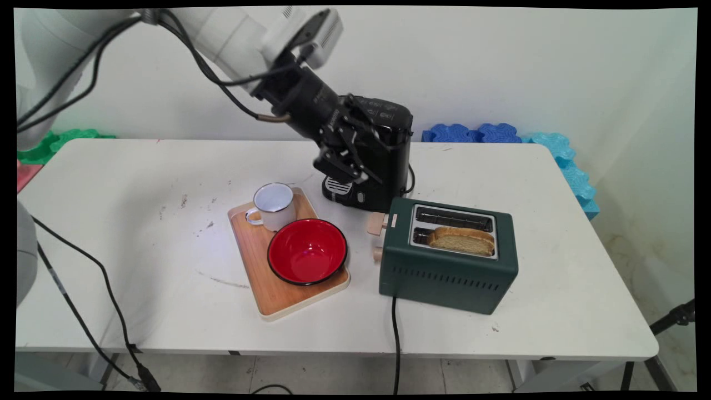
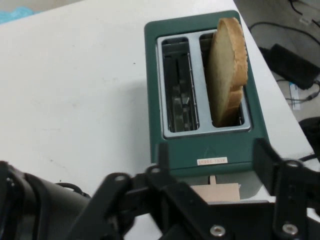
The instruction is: Press the toaster switch
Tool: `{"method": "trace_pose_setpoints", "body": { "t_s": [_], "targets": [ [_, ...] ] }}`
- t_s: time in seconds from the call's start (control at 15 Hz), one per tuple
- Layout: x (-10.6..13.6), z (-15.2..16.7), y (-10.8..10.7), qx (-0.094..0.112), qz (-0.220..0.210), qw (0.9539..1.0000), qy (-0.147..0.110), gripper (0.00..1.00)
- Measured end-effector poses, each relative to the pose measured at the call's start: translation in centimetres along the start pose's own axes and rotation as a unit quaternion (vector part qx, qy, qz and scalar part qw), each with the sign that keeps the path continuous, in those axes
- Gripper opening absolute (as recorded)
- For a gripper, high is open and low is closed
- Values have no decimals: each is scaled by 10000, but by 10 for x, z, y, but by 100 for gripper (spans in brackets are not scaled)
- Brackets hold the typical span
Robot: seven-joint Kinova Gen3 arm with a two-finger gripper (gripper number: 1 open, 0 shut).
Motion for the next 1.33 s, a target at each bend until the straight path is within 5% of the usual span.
{"method": "trace_pose_setpoints", "body": {
  "t_s": [1.33],
  "targets": [
    [-11, 59, 1, -214, -6, 9964, -819, 0]
  ]
}}
